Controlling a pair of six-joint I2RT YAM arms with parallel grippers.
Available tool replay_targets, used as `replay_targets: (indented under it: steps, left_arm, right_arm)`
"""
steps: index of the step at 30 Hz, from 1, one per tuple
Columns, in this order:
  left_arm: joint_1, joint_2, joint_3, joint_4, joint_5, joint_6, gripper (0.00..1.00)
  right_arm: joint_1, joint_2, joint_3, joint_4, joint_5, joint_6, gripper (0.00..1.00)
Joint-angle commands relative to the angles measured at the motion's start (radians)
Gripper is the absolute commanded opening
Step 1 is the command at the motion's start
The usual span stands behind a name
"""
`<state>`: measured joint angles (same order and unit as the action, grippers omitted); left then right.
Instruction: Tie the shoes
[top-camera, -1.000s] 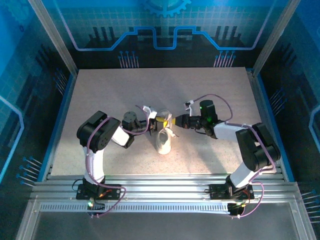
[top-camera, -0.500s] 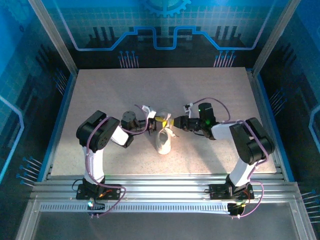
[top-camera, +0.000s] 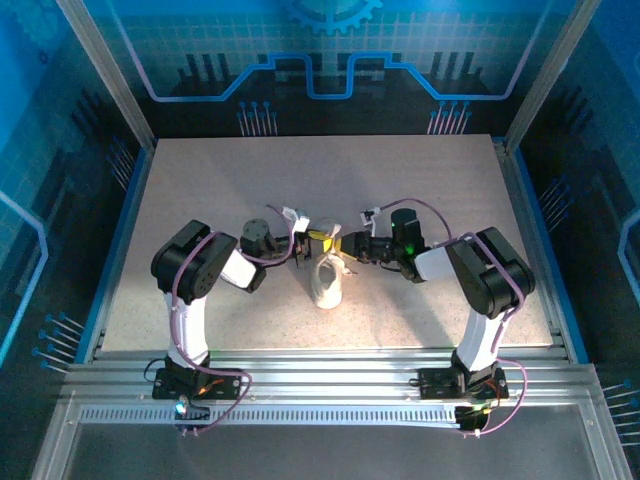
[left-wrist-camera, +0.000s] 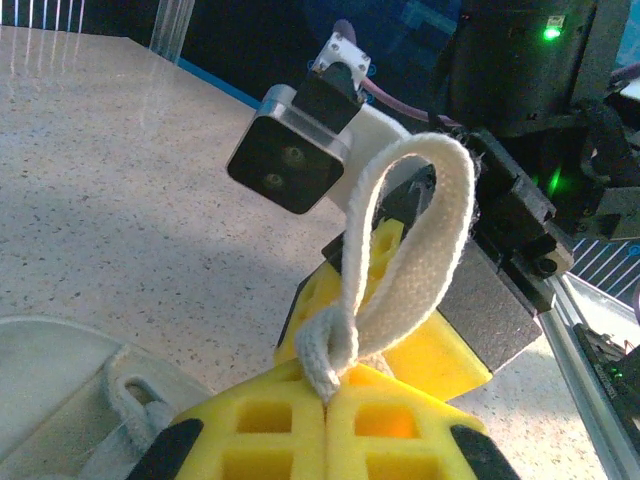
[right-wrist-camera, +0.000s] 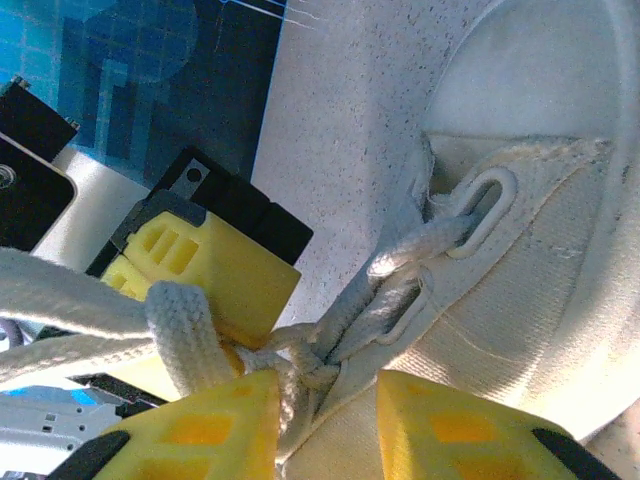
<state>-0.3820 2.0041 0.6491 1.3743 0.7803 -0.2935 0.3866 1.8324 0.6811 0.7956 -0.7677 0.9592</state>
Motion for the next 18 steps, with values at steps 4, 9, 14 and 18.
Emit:
replay_targets:
  steps: [4, 9, 14, 18]
  left_arm:
    - [0.008, 0.021, 0.024, 0.028, 0.030, -0.026, 0.00]
    - [0.006, 0.037, 0.021, 0.028, 0.030, -0.047, 0.00]
    - [0.006, 0.049, 0.021, 0.028, 0.031, -0.066, 0.00]
    - [0.007, 0.055, 0.018, 0.028, 0.016, -0.074, 0.00]
  right_arm:
    - [0.023, 0.052, -0.012, 0.122, -0.022, 0.065, 0.34]
    - [0.024, 0.071, -0.016, 0.189, -0.021, 0.104, 0.37]
    - [0.024, 0.062, -0.022, 0.211, -0.017, 0.104, 0.36]
    - [0.017, 0.021, -0.047, 0.183, 0.013, 0.064, 0.00]
